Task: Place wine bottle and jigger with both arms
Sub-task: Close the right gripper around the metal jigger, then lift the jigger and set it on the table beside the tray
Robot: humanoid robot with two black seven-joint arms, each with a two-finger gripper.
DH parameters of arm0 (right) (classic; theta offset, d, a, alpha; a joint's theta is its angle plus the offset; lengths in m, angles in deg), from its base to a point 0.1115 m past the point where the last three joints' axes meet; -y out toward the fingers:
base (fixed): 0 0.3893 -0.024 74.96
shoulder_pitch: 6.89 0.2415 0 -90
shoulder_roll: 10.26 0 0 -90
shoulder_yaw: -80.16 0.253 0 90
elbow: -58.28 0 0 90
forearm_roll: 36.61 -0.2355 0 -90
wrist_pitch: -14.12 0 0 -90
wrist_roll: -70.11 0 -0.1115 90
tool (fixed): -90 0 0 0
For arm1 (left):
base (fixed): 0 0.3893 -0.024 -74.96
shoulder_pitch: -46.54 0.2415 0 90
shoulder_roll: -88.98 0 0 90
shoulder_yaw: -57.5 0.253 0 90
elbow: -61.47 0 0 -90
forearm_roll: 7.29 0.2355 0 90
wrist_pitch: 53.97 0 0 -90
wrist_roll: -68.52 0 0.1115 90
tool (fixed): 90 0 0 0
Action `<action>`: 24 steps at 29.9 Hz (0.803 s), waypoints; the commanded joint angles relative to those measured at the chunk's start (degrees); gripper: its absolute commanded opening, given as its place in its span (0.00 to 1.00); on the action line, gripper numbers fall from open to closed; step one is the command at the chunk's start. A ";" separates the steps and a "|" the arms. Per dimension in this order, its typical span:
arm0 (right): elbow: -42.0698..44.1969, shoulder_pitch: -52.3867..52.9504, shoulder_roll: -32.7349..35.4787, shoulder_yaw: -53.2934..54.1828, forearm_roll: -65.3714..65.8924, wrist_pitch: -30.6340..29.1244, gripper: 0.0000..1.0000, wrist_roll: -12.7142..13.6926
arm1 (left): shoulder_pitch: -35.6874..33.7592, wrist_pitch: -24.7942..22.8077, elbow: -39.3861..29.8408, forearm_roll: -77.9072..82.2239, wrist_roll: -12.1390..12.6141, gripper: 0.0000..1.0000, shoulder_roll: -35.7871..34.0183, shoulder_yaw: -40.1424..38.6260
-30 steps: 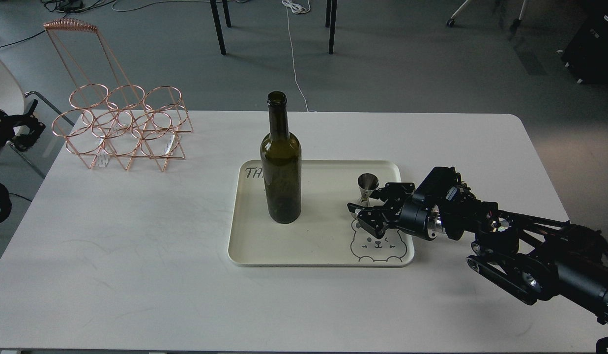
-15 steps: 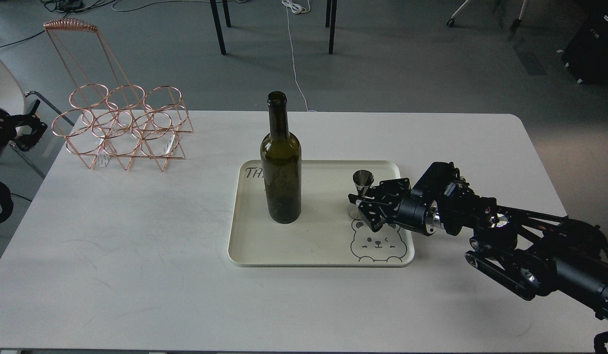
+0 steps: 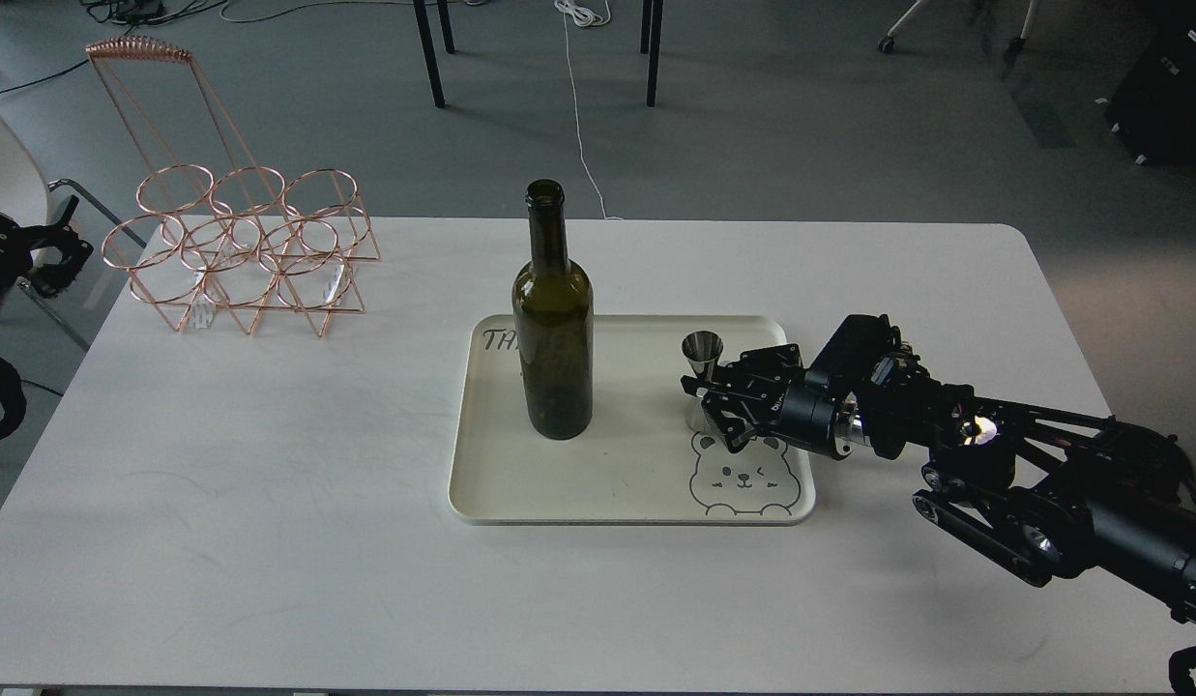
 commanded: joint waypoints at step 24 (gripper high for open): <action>0.01 -13.00 10.88 21.26 -4.91 17.85 0.08 0.79 | -1.01 0.00 -0.54 0.09 0.17 0.98 -0.35 0.04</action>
